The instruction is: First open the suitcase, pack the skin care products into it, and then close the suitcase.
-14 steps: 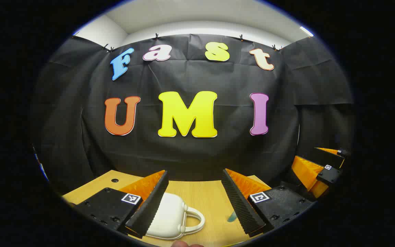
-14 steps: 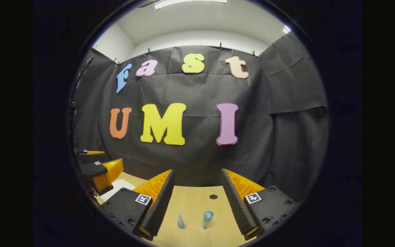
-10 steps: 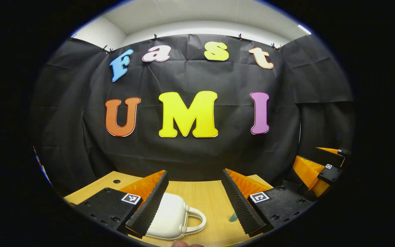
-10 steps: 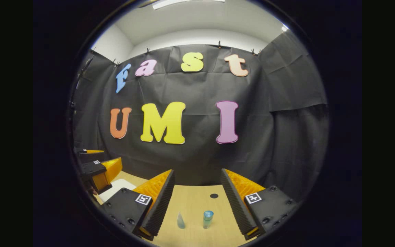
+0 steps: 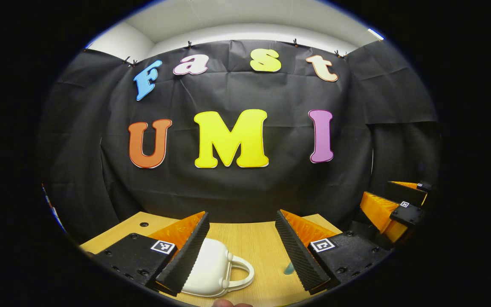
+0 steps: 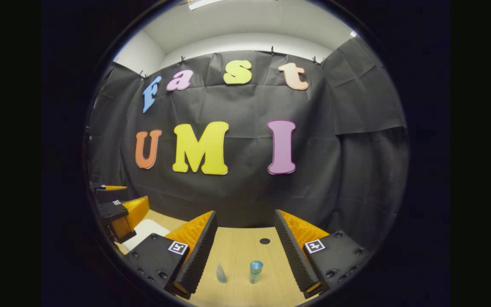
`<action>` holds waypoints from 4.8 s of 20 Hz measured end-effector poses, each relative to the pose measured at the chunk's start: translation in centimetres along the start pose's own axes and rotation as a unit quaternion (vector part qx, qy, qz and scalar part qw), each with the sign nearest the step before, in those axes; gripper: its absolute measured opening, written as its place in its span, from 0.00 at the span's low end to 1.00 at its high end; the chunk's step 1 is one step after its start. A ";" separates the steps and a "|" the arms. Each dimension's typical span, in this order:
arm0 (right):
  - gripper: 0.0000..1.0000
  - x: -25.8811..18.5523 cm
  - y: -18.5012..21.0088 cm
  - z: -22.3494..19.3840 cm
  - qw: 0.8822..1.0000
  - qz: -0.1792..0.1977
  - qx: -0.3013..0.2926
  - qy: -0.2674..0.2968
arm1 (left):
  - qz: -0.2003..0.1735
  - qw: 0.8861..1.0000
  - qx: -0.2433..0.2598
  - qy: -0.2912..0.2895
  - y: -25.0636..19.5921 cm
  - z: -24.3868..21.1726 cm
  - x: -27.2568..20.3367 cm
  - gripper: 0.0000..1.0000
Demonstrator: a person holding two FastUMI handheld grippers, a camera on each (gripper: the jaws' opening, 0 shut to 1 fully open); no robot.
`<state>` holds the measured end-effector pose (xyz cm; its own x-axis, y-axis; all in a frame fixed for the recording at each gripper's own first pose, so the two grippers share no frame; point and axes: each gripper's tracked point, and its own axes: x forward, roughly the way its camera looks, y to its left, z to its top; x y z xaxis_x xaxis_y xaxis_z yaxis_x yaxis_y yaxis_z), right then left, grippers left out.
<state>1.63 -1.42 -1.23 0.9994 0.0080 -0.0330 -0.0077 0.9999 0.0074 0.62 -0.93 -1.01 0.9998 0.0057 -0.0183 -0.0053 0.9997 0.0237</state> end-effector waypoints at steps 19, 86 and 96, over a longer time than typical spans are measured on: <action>0.81 1.1 -7.0 -4.2 0.998 -0.029 -0.036 0.046 | -0.037 0.956 0.244 0.159 -1.2 -15.4 2.6 0.99; 0.81 2.5 8.0 -4.1 0.990 0.042 -0.099 0.091 | 0.177 0.950 -0.086 0.242 47.3 -28.6 4.4 0.91; 0.80 1.5 0.8 -4.3 0.996 0.035 -0.035 0.071 | 0.153 0.982 -0.013 0.109 25.0 -13.3 1.2 0.99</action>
<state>3.00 -0.61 -5.54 0.9818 0.0729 -0.1755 -0.0838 0.9950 -0.0553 1.49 24.41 -13.69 0.9238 0.3080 -0.2274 -0.3082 0.9507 0.0358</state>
